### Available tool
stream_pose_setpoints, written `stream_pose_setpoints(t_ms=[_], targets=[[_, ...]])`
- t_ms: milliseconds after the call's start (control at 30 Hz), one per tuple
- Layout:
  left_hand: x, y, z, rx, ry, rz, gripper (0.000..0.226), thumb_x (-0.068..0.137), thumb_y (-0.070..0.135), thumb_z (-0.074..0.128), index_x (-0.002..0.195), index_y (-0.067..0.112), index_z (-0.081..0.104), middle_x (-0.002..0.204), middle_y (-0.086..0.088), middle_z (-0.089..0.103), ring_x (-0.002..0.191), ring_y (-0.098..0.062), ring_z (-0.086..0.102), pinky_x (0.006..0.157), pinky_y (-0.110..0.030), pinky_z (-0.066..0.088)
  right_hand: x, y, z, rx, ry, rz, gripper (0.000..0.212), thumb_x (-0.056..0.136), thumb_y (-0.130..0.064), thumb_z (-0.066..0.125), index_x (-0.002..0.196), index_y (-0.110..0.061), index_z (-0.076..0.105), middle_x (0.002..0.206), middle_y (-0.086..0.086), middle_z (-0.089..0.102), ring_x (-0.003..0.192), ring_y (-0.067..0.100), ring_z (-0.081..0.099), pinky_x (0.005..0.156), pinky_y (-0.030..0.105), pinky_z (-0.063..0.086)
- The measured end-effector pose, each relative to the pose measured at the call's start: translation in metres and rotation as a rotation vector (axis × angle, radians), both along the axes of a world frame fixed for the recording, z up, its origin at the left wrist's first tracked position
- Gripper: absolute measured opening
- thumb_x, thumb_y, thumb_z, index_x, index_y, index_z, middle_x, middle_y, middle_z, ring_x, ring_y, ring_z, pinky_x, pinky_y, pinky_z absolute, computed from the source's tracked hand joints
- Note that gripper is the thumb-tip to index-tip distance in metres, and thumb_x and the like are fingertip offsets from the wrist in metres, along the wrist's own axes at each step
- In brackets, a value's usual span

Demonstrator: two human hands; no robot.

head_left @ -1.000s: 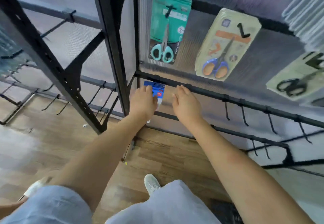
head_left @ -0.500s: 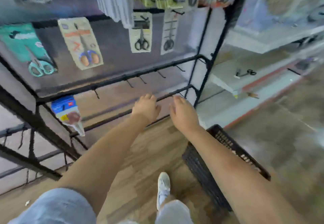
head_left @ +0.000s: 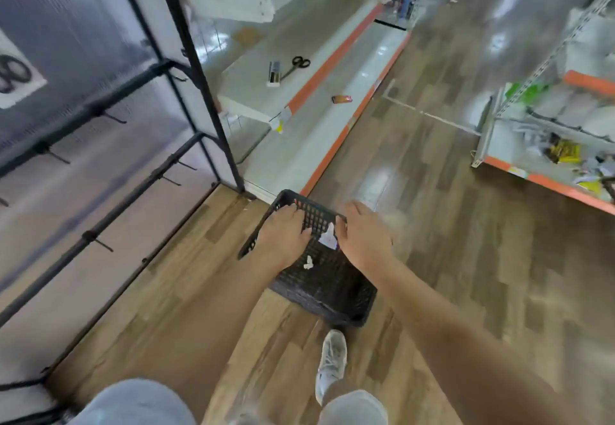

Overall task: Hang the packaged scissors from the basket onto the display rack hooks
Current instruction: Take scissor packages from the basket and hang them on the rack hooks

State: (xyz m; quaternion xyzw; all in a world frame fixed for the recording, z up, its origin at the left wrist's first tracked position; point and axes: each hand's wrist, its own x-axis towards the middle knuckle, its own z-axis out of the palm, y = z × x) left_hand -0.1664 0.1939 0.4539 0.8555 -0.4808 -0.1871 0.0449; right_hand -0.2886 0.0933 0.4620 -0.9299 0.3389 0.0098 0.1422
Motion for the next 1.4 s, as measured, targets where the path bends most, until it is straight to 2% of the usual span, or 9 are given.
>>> stream_pose_setpoints(t_ms=[167,367,600,767,933,1033,1100,1233,1400], targets=[[-0.005,-0.035,-0.065,0.141,0.053,0.001,0.045,0.101,0.035,0.036,0.133,0.006,0.044,0.142,-0.01,0.042,0.131,-0.024,0.037,0.108,-0.034,0.032,-0.024,-0.062,-0.053,0.034,0.227,-0.017,0.046,0.102,-0.029,0.029,0.142,-0.008,0.033,0.144,0.008,0.04,0.131,0.024,0.038,0.108,0.033,0.029],[-0.001,-0.056,-0.152,0.22,0.105,-0.032,0.033,0.099,0.031,0.04,0.116,0.005,0.052,0.122,-0.01,0.051,0.118,-0.025,0.045,0.097,-0.033,0.033,-0.006,-0.058,-0.147,0.103,0.336,0.14,0.051,0.102,-0.03,0.028,0.146,-0.004,0.025,0.15,0.011,0.033,0.139,0.023,0.027,0.117,0.036,0.018],[0.018,-0.045,-0.279,0.392,0.155,-0.123,0.032,0.099,0.033,0.038,0.119,0.01,0.049,0.125,-0.007,0.049,0.119,-0.022,0.043,0.096,-0.03,0.033,0.012,-0.062,-0.278,0.198,0.467,0.117,0.051,0.102,-0.028,0.027,0.147,-0.005,0.023,0.154,0.011,0.026,0.143,0.021,0.021,0.117,0.035,0.013],[0.058,-0.026,-0.377,0.545,0.171,0.077,0.036,0.099,0.033,0.039,0.122,0.006,0.046,0.128,-0.012,0.048,0.12,-0.027,0.043,0.094,-0.034,0.036,0.015,-0.064,-0.375,0.214,0.529,0.088,0.051,0.102,-0.028,0.028,0.147,-0.006,0.023,0.154,0.01,0.026,0.143,0.021,0.021,0.117,0.033,0.012],[0.11,-0.023,-0.462,0.568,0.15,0.282,0.04,0.096,0.029,0.045,0.122,-0.001,0.046,0.123,-0.018,0.048,0.115,-0.033,0.045,0.09,-0.043,0.042,0.028,-0.066,-0.464,0.242,0.557,0.117,0.05,0.101,-0.026,0.032,0.146,-0.004,0.028,0.151,0.012,0.031,0.141,0.023,0.026,0.117,0.035,0.014],[0.133,-0.03,-0.502,0.548,0.16,0.45,0.042,0.095,0.03,0.048,0.124,-0.002,0.044,0.125,-0.021,0.047,0.113,-0.037,0.048,0.089,-0.046,0.043,0.035,-0.07,-0.512,0.257,0.507,0.12,0.047,0.087,-0.018,0.062,0.127,0.005,0.054,0.129,0.022,0.056,0.12,0.033,0.054,0.104,0.044,0.039],[0.143,-0.037,-0.527,0.517,0.166,0.549,0.044,0.095,0.029,0.05,0.125,-0.002,0.042,0.126,-0.022,0.049,0.113,-0.039,0.05,0.085,-0.044,0.042,0.041,-0.078,-0.539,0.235,0.472,0.108,0.045,0.078,-0.012,0.072,0.117,0.008,0.06,0.118,0.025,0.062,0.109,0.037,0.061,0.097,0.047,0.045],[0.157,-0.047,-0.564,0.555,0.298,0.799,0.04,0.089,0.02,0.06,0.12,-0.003,0.051,0.121,-0.021,0.057,0.109,-0.037,0.056,0.081,-0.039,0.046,0.053,-0.095,-0.571,0.245,0.46,0.067,0.046,0.099,-0.022,0.039,0.14,-0.001,0.037,0.143,0.013,0.042,0.133,0.026,0.037,0.112,0.031,0.022],[0.169,-0.055,-0.569,0.574,0.503,0.953,0.028,0.09,0.002,0.054,0.117,-0.006,0.052,0.116,-0.021,0.06,0.103,-0.036,0.06,0.087,-0.041,0.052,0.062,-0.107,-0.579,0.304,0.476,-0.091,0.036,0.1,-0.023,0.038,0.129,-0.002,0.045,0.13,0.014,0.05,0.116,0.03,0.048,0.089,0.035,0.041]])
